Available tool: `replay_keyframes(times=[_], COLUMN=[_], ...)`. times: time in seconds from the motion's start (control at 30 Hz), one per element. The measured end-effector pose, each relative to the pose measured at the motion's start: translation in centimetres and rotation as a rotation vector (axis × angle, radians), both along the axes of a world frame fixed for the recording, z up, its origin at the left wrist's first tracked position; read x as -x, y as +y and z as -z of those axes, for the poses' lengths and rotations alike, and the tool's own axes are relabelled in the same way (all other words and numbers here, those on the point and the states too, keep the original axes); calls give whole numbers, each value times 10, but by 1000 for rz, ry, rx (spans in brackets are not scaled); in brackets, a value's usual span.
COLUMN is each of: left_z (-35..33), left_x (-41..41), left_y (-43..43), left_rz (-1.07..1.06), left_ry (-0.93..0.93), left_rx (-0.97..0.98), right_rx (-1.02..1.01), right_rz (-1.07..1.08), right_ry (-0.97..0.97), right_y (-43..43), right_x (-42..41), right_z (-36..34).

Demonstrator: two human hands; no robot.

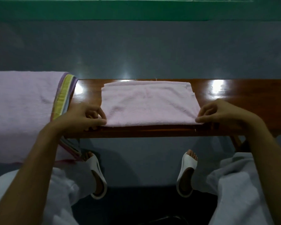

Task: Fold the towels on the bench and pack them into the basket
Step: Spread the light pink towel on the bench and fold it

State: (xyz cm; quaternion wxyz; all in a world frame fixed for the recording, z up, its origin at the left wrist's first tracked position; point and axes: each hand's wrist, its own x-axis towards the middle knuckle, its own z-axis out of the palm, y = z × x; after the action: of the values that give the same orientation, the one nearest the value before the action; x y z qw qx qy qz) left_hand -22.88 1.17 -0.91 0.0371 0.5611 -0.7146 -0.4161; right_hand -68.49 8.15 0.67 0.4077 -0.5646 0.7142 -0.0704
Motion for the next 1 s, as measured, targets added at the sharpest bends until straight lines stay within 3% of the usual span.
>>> replay_keyframes(times=[0.07, 0.17, 0.27, 0.43, 0.7, 0.9, 1.0], left_z=[0, 6, 15, 24, 33, 34, 36], left_x=[4, 16, 35, 57, 67, 73, 73], left_y=[-2, -12, -21, -31, -40, -32, -31], left_rz=[-83, -243, -321, -605, -621, -619, -568], left_ry=[12, -74, -144, 21, 72, 139, 143], left_rx=[9, 216, 280, 282, 319, 476, 517], right_rx=[23, 148, 305, 461, 448, 432, 528], right_rz=[109, 283, 385, 359, 253, 226, 174], right_ry=[43, 161, 148, 224, 323, 351, 354], right_y=[-3, -18, -41, -71, -84, -88, -85], right_x=[0, -7, -21, -37, -31, -25, -29], right_z=[2, 11, 23, 40, 50, 55, 53])
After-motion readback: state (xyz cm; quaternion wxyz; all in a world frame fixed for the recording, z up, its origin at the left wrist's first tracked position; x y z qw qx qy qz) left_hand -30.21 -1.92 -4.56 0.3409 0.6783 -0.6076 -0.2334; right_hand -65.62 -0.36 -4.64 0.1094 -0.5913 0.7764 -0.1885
